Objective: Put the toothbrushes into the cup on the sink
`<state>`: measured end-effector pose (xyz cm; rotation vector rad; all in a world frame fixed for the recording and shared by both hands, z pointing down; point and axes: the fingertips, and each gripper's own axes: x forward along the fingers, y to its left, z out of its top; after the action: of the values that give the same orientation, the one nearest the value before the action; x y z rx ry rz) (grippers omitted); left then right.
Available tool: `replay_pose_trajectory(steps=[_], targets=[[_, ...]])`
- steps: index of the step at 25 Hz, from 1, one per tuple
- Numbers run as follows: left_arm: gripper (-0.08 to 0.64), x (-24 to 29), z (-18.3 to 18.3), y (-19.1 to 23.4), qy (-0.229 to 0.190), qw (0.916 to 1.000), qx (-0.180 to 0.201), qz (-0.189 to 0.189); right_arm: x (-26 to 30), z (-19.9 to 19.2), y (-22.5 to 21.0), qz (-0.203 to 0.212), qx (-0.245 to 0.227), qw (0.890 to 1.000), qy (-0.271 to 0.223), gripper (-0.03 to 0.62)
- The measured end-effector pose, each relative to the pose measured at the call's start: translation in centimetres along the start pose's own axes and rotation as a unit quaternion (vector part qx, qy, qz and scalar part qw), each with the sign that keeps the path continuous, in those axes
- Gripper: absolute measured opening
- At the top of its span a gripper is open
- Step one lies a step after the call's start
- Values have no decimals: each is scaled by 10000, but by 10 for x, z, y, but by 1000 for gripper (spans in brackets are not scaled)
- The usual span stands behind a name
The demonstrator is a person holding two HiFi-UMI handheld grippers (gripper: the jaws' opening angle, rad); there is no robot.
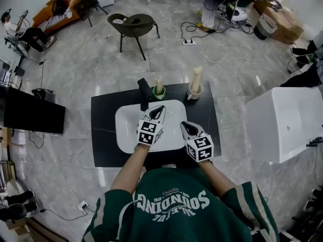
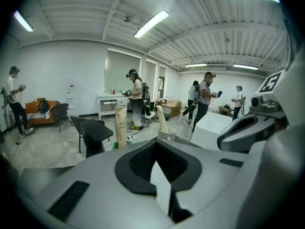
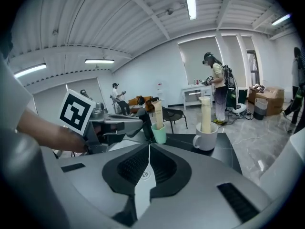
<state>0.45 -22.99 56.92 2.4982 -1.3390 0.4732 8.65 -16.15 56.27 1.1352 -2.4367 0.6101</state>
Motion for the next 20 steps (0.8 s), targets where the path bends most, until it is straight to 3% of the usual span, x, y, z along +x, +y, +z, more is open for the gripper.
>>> replay_pose_trajectory(steps=[8, 15, 20], targets=[[11, -49, -22, 27, -89, 9998, -153, 112, 18, 15, 53, 405, -83, 9983, -422, 40], [11, -88, -29, 44, -248, 9993, -254, 110, 29, 24, 65, 443, 339, 9955, -761, 41], [11, -106, -31, 54, -366, 9989, -273, 130, 34, 26, 80, 341, 205, 9953, -879, 41]])
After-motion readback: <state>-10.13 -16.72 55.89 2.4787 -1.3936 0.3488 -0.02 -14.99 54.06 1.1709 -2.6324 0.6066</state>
